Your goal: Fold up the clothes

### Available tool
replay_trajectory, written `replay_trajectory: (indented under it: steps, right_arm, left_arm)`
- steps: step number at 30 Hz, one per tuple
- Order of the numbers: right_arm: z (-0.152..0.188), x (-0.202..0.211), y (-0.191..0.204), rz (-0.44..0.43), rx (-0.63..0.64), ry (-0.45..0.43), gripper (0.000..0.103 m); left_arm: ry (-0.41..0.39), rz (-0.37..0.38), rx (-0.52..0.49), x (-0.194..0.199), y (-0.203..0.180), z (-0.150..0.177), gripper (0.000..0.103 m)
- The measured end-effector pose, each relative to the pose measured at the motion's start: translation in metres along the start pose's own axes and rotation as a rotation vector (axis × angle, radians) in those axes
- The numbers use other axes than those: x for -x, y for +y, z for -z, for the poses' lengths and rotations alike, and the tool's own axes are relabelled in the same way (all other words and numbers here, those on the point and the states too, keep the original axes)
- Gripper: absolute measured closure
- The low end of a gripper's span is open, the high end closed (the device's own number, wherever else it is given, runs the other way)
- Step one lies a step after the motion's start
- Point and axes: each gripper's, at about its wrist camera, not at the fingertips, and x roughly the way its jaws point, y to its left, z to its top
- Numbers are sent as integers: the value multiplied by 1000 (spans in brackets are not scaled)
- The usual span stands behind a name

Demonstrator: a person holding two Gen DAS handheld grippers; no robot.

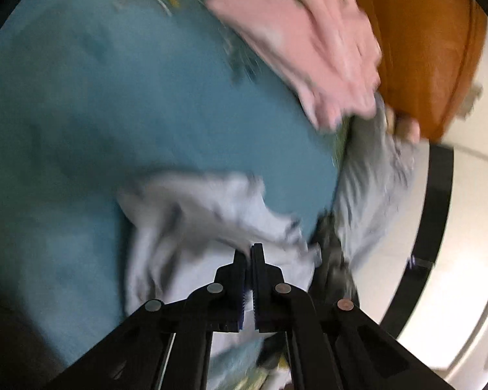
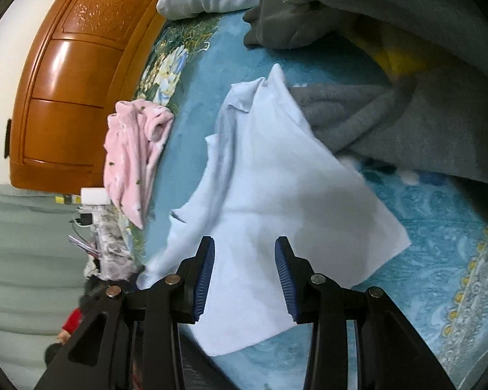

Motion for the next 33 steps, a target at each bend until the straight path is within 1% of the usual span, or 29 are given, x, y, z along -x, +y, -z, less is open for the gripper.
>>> replay_trajectory:
  steps: [2,4,5,7,8,9,10,11,12,14,15,16,17,19,21,23,26,28,31,33]
  right_arm:
    - [2,1,-3,12,11,-13,64]
    - [4,3,-5,15,20,-23,64]
    - [7,6,-6,19,26,-30,64]
    - [12,13,-8,26,48,-50,63]
    - [17,18,-13,44,53,-62,61]
    - [22,23,-17,63,58,-73,61]
    - [29,28,-25,90,57,-81,61]
    - [36,31,-31,110,52,-82,61]
    - [42,33,-35,121,44,-80,61]
    - [63,28,-38,82,27,-63,61]
    - [73,26,-39,62,19,-54,56]
    - [86,14,-35,29,19,-12,52]
    - [98,1,-31,-4,18,29,48]
    - [118,-26,-22,-35,12,107,48]
    - [136,-53,-13,-61,-10,169,48]
    - [151,-79,-4,-103,-36,230,48]
    - [162,-102,11,-144,-66,265,48]
    - [167,-112,16,-157,-86,269,48]
    - [172,-124,25,-150,-99,243,48]
    - [172,-123,25,-180,-138,191,48]
  left_arm:
    - [-8,7,70,1,13,-13,100]
    - [-27,19,101,6,20,-19,99]
    - [-37,26,115,8,23,-22,96]
    - [-58,55,118,17,25,-26,96]
    - [-70,66,117,22,25,-28,94]
    - [-85,49,93,26,23,-30,92]
    - [-96,8,49,28,20,-31,88]
    - [-104,-38,0,30,16,-32,78]
    - [-100,-105,-72,27,11,-32,74]
    - [-68,-180,-167,19,3,-28,63]
    - [-33,-177,-187,14,0,-27,60]
    - [-3,-180,-214,8,-5,-26,51]
    - [19,-209,-263,4,-12,-23,45]
    - [47,-327,-400,-7,-29,-13,40]
    - [74,-444,-511,-18,-39,-3,38]
    - [109,-490,-552,-28,-38,2,38]
    - [147,-518,-521,-45,-32,-2,38]
    - [134,-507,-455,-51,-26,-10,38]
    - [108,-447,-395,-50,-21,-16,34]
    - [99,-408,-362,-46,-18,-19,34]
